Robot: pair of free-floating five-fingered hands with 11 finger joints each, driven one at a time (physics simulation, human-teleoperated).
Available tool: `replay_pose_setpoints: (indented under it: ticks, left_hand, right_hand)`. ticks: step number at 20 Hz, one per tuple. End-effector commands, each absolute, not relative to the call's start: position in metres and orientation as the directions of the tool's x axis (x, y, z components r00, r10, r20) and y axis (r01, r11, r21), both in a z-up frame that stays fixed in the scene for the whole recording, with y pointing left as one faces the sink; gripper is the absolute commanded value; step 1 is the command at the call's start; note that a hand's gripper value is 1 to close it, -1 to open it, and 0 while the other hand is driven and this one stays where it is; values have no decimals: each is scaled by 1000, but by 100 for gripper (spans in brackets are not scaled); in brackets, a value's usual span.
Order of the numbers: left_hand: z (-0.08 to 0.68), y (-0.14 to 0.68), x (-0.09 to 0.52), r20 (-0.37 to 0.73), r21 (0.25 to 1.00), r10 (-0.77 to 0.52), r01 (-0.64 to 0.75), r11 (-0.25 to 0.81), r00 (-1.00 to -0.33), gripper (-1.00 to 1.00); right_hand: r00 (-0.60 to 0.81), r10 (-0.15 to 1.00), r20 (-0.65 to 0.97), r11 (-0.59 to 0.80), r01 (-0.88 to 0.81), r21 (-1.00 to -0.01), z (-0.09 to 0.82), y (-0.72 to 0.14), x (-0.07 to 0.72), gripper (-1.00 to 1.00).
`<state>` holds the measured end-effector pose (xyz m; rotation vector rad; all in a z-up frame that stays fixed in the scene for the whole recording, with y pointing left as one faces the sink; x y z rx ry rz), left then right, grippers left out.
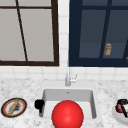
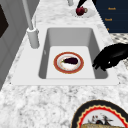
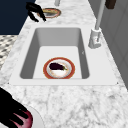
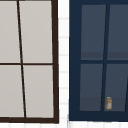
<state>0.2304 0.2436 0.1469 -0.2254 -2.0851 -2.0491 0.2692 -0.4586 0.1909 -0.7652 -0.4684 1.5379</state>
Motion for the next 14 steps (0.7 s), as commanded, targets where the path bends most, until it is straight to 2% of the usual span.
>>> replay_pose_setpoints:
  ticks: [1, 6, 7, 14]
  left_hand:
    - [147, 244, 230, 254, 967, -37, 253, 22, -966, 0]
    - [147, 244, 230, 254, 967, -37, 253, 22, -966, 0]
    - [147, 244, 230, 254, 967, -37, 253, 22, -966, 0]
    - [147, 244, 230, 254, 967, -37, 253, 22, -966, 0]
  right_hand:
    - [96, 976, -194, -55, -756, -653, 198, -450, 269, -100]
    - [144, 970, -196, -12, -778, -629, 205, -448, 267, -100]
    - [152, 968, -197, -5, -779, -628, 205, -448, 266, 100]
    - [187, 958, -217, -47, -643, -764, 199, -450, 266, 100]
